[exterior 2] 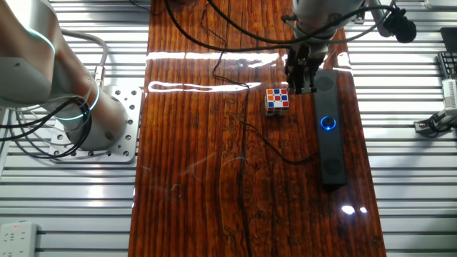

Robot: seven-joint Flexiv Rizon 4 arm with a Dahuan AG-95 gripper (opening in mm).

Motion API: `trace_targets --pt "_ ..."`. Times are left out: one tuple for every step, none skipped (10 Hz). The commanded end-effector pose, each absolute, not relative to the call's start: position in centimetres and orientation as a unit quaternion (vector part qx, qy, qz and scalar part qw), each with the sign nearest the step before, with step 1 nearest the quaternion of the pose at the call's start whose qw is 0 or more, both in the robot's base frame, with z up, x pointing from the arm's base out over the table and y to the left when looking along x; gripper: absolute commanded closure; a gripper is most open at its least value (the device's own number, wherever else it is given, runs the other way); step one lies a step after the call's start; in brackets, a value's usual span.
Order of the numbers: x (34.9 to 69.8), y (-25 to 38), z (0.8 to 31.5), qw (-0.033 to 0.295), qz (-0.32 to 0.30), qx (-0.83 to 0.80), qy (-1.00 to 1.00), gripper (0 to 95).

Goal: Turn the knob to increase the volume of the speaker

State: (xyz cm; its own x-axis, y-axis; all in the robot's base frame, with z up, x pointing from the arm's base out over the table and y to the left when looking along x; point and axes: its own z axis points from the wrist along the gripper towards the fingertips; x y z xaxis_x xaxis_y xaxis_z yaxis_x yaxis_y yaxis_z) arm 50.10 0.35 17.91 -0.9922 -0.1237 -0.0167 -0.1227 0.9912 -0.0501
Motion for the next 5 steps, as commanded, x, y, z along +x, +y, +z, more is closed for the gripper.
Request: trace_targets --pt "50.3 0.2 18.2 0.033 -0.028 -0.075 0.996 95.0" --pt "50.5 0.0 18.3 0.037 -0.03 -0.081 0.996 95.0" --pt "51.0 -0.2 18.4 0.041 -0.032 -0.088 0.995 95.0" --pt "51.4 -0.4 18.4 0.044 -0.031 -0.091 0.994 95.0" --pt "51.6 -0.5 18.4 0.045 -0.03 -0.091 0.994 95.0"
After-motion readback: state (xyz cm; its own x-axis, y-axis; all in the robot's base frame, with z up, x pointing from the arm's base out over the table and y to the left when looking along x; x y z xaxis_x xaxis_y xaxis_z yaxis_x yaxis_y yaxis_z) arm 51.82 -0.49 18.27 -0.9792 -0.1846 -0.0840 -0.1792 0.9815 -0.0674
